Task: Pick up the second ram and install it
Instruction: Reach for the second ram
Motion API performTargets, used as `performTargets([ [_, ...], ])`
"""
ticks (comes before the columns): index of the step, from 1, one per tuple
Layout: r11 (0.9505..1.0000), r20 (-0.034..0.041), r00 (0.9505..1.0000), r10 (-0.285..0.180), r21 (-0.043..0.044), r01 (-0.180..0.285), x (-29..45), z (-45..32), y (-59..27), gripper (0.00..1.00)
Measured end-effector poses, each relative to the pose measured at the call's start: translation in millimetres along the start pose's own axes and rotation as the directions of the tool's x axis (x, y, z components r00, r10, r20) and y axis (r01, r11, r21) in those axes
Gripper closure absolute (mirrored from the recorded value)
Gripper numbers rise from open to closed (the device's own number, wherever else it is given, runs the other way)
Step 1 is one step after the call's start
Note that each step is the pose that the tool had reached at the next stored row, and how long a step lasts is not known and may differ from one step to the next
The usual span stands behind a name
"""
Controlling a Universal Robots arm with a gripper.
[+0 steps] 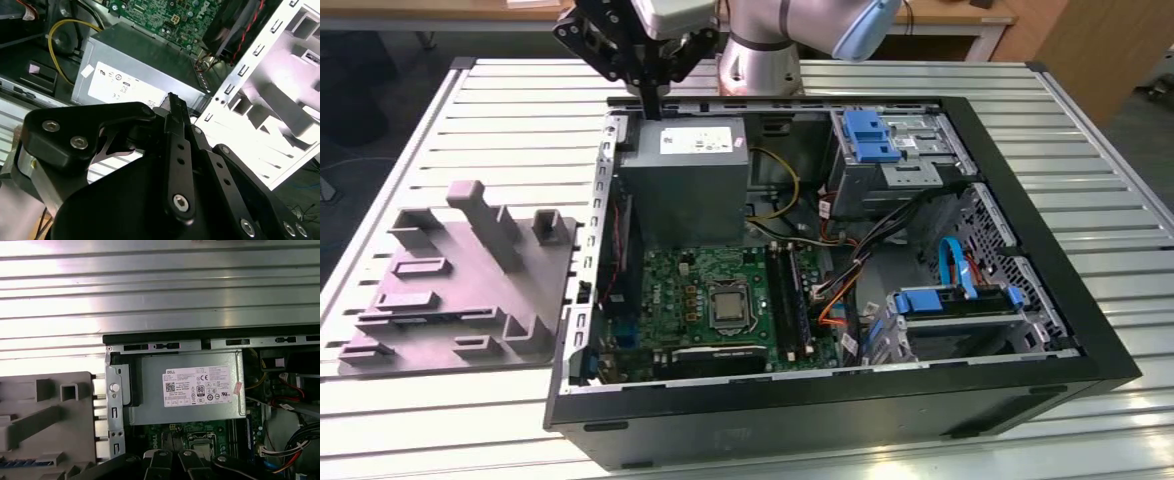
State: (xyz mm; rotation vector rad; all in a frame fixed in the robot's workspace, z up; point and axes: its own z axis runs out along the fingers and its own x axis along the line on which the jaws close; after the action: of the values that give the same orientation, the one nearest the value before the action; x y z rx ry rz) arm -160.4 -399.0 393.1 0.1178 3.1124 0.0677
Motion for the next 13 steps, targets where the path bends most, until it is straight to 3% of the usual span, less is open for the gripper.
performTargets([
  [13, 1.0, 0.0, 1.0, 0.0, 0.0, 0.0, 30.4, -0.6, -2.3, 0.9],
])
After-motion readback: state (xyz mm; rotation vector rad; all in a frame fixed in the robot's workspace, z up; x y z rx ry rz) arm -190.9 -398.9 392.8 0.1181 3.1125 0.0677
